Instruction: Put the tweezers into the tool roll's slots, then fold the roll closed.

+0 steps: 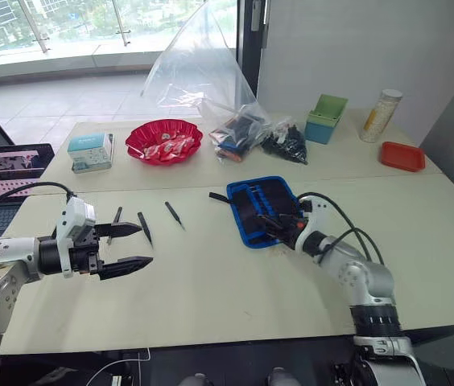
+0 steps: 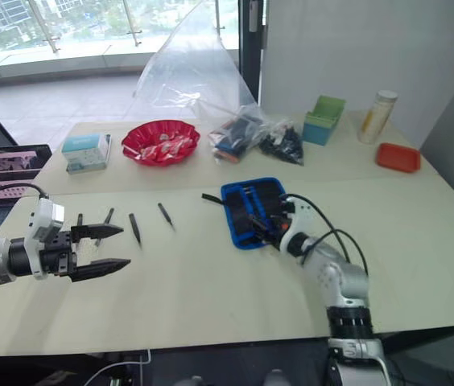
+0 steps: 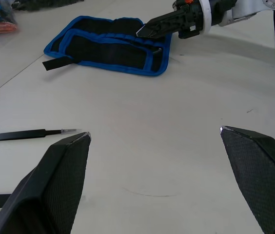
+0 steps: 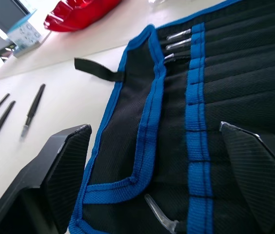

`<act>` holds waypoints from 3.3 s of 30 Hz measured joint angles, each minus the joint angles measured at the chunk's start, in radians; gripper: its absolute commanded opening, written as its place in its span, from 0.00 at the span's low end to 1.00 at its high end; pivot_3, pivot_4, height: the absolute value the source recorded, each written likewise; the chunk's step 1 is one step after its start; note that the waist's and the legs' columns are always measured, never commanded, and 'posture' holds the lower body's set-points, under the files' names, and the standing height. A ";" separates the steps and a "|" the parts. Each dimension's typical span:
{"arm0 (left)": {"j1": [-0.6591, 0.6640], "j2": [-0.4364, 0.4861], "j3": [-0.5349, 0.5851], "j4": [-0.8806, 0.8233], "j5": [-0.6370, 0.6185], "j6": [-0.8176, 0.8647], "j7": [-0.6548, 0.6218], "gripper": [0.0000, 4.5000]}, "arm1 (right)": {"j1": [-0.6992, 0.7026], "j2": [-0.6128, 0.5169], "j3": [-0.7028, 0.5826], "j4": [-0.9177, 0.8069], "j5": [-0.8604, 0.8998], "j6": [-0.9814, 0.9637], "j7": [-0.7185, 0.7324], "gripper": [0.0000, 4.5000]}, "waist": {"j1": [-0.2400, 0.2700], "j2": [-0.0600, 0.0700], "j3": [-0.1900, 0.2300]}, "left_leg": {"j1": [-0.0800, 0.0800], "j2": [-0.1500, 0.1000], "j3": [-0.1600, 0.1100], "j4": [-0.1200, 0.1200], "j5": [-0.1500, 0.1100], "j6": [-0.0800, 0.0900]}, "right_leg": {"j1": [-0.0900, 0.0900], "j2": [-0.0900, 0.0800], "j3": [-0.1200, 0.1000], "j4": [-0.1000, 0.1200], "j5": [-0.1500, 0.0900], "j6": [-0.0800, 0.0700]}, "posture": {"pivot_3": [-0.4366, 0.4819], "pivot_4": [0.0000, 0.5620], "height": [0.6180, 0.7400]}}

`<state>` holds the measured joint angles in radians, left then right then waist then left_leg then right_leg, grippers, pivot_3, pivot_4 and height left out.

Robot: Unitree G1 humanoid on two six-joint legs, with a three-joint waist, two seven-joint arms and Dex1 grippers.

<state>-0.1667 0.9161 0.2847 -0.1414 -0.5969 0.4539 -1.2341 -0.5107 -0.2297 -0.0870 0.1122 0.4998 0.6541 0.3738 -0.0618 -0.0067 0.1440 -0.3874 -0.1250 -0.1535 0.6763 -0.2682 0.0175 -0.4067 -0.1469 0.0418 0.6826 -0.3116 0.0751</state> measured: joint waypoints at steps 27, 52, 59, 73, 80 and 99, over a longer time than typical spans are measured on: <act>0.017 -0.006 0.006 0.003 0.004 -0.017 0.044 1.00 | 0.010 0.087 0.085 -0.070 -0.065 0.068 0.007 0.99 | -0.008 -0.001 -0.001 | 0.001 0.000 0.000 0.000 0.000 0.000 | 0.000 0.000 0.000 0.001 0.000 0.000 | 0.48 0.27 1.00; -0.074 -0.047 -0.036 0.023 0.020 -0.043 0.069 1.00 | 0.025 -0.023 0.199 -0.153 -0.079 0.054 0.194 0.01 | -0.007 -0.002 -0.001 | -0.001 0.000 0.000 0.001 0.000 0.000 | -0.001 0.000 0.000 0.001 0.000 0.000 | 0.48 0.27 1.00; -0.226 -0.094 -0.219 0.086 0.216 -0.209 0.094 1.00 | 0.085 -0.221 0.310 -0.284 -0.124 0.003 0.386 0.01 | 0.010 -0.003 -0.001 | -0.002 -0.001 0.000 0.003 0.000 0.000 | 0.000 0.000 -0.001 0.000 0.001 0.001 | 0.48 0.27 1.00; -0.610 -0.357 -0.540 0.572 0.577 -0.639 0.092 1.00 | 0.176 -0.309 0.351 -0.399 -0.163 -0.034 0.469 0.01 | 0.027 -0.012 -0.001 | -0.006 -0.002 -0.001 0.009 -0.001 0.001 | 0.000 0.000 -0.003 0.000 0.002 0.003 | 0.48 0.27 1.00; -0.685 -0.382 -0.587 0.714 0.646 -0.742 0.063 0.87 | 0.203 -0.314 0.356 -0.400 -0.197 -0.057 0.466 0.00 | 0.018 -0.013 -0.001 | -0.006 -0.002 -0.001 0.009 -0.001 0.002 | 0.000 0.000 -0.003 0.003 0.002 0.004 | 0.48 0.27 1.00; -0.717 -0.460 -0.616 0.887 0.716 -0.894 0.091 0.01 | 0.135 -0.309 0.338 -0.230 -0.329 -0.168 0.367 0.00 | 0.029 -0.014 -0.001 | -0.014 -0.005 -0.003 0.021 -0.002 0.004 | -0.002 -0.001 -0.004 0.003 0.004 0.008 | 0.48 0.27 1.00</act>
<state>-0.8836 0.4564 -0.3308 0.7459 0.1195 -0.4403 -1.1427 -0.3756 -0.5390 0.2509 -0.1178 0.1707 0.4863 0.7409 -0.0329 -0.0205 0.1428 -0.4010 -0.1295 -0.1562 0.6977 -0.2704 0.0213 -0.4092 -0.1477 0.0375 0.6855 -0.3072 0.0827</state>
